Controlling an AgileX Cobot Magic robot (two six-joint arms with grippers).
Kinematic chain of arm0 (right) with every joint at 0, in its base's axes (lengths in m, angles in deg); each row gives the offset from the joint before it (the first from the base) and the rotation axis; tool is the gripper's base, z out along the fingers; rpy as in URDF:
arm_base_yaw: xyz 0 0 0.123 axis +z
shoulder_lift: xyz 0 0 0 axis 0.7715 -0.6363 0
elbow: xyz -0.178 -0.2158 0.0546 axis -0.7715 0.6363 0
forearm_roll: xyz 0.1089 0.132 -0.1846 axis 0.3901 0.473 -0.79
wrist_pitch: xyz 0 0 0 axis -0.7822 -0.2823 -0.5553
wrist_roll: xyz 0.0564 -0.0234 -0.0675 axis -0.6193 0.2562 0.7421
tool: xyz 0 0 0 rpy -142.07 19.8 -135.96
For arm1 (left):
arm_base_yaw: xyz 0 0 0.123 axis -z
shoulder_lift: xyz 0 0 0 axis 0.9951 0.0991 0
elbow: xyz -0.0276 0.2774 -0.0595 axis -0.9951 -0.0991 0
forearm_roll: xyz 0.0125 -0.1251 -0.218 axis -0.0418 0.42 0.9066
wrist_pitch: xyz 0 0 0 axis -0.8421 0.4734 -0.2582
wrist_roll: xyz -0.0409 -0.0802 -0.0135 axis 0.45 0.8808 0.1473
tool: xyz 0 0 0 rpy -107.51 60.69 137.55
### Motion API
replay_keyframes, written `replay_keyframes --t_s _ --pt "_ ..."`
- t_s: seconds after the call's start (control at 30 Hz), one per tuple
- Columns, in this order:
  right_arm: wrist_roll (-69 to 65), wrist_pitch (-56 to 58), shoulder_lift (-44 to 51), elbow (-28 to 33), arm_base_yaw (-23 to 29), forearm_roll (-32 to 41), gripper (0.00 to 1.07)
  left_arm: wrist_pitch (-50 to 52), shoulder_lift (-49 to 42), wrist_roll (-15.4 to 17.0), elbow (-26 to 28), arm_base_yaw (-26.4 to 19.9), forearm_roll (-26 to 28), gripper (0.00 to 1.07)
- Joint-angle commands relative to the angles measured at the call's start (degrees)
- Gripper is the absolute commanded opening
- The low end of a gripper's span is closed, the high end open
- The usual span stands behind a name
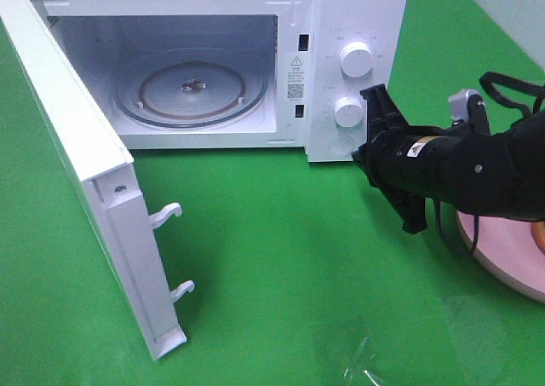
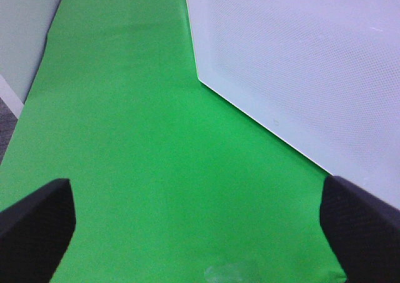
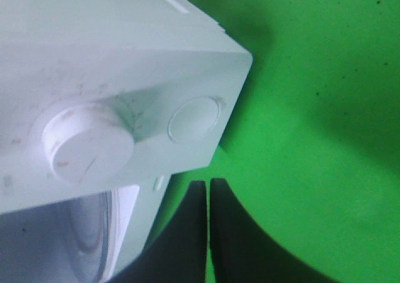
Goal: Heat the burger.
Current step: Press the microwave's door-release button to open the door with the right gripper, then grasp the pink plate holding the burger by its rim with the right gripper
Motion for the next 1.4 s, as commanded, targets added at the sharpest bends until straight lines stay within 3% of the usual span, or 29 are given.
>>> replay_keyframes --t_s 0.03,0.3,0.57,0.77,0.8,0.83,0.9,0.93,0.97,1.0,1.1,1.13,1.17,1.2,1.4 --pt "10.8 6.6 3.6 0.1 -0.2 -1.3 0.02 0.3 -1.1 0.3 -0.2 -0.2 0.3 1.00" --pt "34.8 22.1 10.1 0.1 -0.2 -1.2 0.04 0.3 -1.1 0.3 -0.2 -0.2 0.3 1.00" --pt "47.9 34.3 12.0 -0.3 -0.4 -1.6 0.06 0.3 -1.1 0.3 -0.2 -0.2 0.3 1.00" --pt "53.0 47.8 12.1 -2.9 -0.4 -7.3 0.11 0.3 -1.1 0.3 -0.2 -0.2 0.3 1.00" --pt "53.1 54.1 12.3 -4.9 -0.4 -12.1 0.14 0.3 -1.1 0.3 -0.2 -0.2 0.3 1.00" --pt "53.1 54.1 12.3 -4.9 -0.4 -12.1 0.14 0.3 -1.1 0.3 -0.2 -0.2 0.3 1.00" --pt "53.0 56.6 12.5 -5.8 -0.4 -14.6 0.19 0.3 -1.1 0.3 -0.2 -0.2 0.3 1.00" --pt "53.0 62.7 12.5 -8.0 -0.4 -19.5 0.29 0.3 -1.1 0.3 -0.2 -0.2 0.3 1.00" --pt "53.0 62.7 12.5 -8.0 -0.4 -19.5 0.29 0.3 -1.1 0.3 -0.2 -0.2 0.3 1.00" --pt "53.0 66.1 12.5 -9.3 -0.4 -23.0 0.39 0.3 -1.1 0.3 -0.2 -0.2 0.3 1.00" --pt "53.4 69.6 12.5 -10.5 -1.4 -25.2 0.45 0.3 -1.1 0.3 -0.2 -0.2 0.3 1.00" --pt "53.8 70.5 12.5 -10.8 -1.8 -25.7 0.57 0.3 -1.1 0.3 -0.2 -0.2 0.3 1.00" --pt "53.8 70.5 12.5 -10.8 -1.8 -25.7 0.57 0.3 -1.1 0.3 -0.2 -0.2 0.3 1.00" --pt "54.1 73.1 12.5 -11.6 -3.3 -28.4 0.73 0.3 -1.1 0.3 -0.2 -0.2 0.3 1.00" --pt "54.1 74.9 12.5 -11.7 -6.2 -32.3 0.86 0.3 -1.1 0.3 -0.2 -0.2 0.3 1.00"
